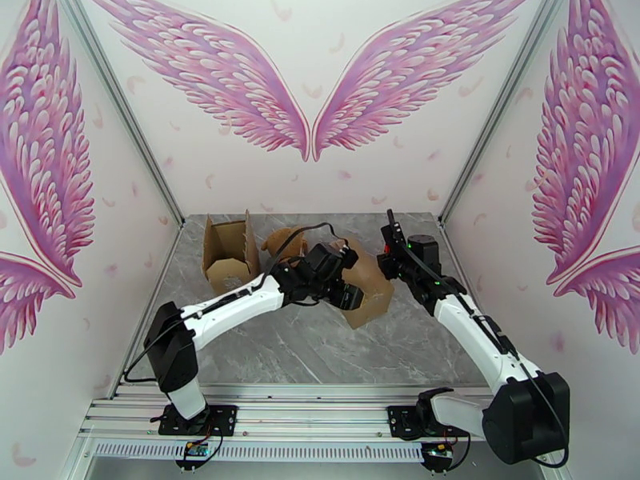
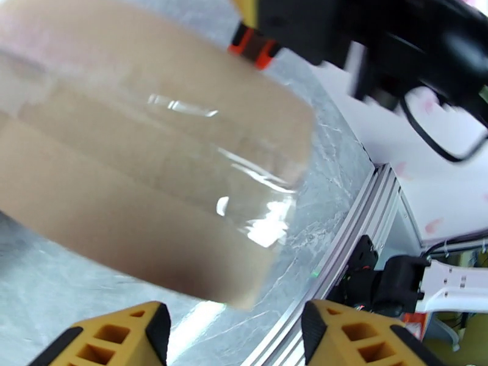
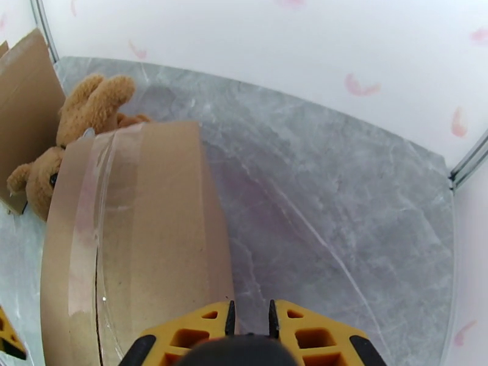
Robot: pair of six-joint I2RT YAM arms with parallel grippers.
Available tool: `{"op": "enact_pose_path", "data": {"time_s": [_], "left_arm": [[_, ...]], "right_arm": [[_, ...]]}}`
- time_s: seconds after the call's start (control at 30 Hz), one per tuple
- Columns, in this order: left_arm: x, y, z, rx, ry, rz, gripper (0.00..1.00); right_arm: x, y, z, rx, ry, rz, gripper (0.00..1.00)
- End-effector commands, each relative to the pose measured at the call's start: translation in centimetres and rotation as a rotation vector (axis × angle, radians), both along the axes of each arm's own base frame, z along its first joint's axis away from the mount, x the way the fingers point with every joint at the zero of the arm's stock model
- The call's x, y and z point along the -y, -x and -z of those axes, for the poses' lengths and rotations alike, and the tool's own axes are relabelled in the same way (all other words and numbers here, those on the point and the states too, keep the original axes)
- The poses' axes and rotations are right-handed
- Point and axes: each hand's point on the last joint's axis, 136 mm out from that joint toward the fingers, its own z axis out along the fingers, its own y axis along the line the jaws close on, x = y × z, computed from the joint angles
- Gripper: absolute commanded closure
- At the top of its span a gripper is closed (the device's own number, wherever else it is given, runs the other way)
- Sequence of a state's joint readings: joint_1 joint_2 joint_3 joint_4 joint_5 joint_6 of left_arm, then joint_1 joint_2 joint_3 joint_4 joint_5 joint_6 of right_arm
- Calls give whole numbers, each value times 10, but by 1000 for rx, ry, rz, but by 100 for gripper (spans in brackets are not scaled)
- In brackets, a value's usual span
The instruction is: Unpack the express box
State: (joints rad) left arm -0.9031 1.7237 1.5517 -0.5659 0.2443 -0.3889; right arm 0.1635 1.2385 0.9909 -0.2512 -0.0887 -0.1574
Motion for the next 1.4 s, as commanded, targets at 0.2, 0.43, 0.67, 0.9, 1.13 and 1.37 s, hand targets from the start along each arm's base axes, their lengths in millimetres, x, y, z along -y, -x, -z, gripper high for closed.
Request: {"op": "enact_pose_path", "data": {"time_s": [0.2, 0.43, 0.67, 0.9, 1.13, 1.37], "left_arm": [[-55, -105, -52, 214, -8, -165, 40], [-70, -147, -11, 145, -50, -190, 41], [-75, -167, 37, 69, -95, -196, 42], [-80, -177, 59, 36, -100, -214, 42], [-78, -176, 58, 34, -76, -195, 42], [-76, -186, 39, 80, -23, -183, 41]], "right_arm": [[-15, -2, -104, 347, -179, -4, 92], [-68, 2, -126, 418, -259, -173, 92], [-118, -8, -118, 474, -266, -284, 96], [-154, -23, -102, 482, -213, -347, 98], [-163, -35, -98, 520, -168, -333, 100], [-160, -40, -99, 554, -124, -301, 100]]}}
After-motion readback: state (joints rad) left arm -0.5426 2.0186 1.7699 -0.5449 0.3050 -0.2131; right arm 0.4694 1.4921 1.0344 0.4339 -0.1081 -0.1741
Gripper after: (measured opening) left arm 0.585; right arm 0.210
